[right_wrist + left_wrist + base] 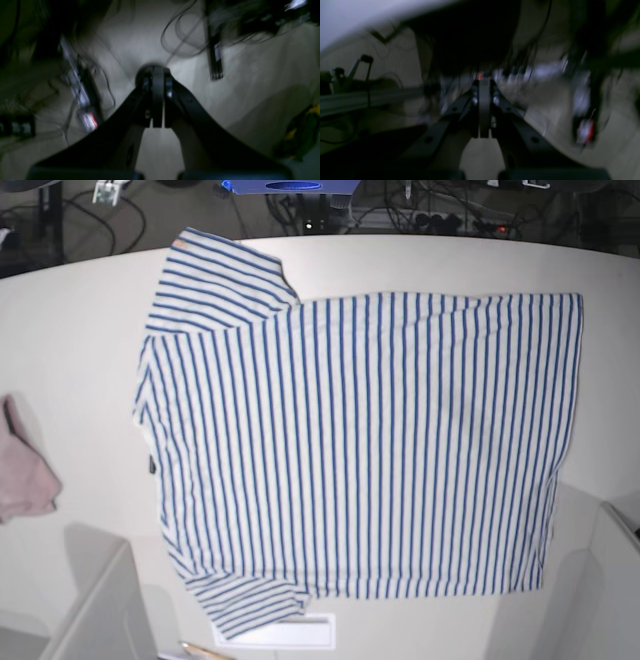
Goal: Fold the T-shirt properly
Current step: 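Move both grippers down to the two corners of the shirt's collar-side edge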
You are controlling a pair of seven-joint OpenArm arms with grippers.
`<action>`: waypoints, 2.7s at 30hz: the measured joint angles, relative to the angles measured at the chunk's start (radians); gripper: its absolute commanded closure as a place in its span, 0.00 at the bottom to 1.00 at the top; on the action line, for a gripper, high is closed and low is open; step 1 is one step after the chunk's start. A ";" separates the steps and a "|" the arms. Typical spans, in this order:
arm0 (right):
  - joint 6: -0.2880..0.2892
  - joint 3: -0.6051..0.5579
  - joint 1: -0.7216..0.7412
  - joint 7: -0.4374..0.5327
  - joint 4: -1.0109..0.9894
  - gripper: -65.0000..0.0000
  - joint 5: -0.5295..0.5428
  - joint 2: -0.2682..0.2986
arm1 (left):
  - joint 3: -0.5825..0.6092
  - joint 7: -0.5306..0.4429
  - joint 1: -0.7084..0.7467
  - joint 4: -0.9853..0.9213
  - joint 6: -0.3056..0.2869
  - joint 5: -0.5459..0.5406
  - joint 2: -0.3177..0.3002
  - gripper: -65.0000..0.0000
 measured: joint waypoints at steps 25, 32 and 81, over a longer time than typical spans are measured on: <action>0.012 -0.180 0.376 -0.331 0.224 0.62 0.426 0.011 | -0.082 0.143 -0.241 0.142 -0.007 -0.065 0.029 0.74; 0.000 -0.031 0.467 -0.482 0.209 0.58 0.594 0.047 | -0.343 0.470 -0.390 0.106 -0.247 -0.571 -0.110 0.33; 0.140 -0.012 0.480 -0.557 -0.026 1.00 0.636 0.086 | -0.631 0.711 -0.752 -0.399 -0.569 -0.571 -0.061 0.33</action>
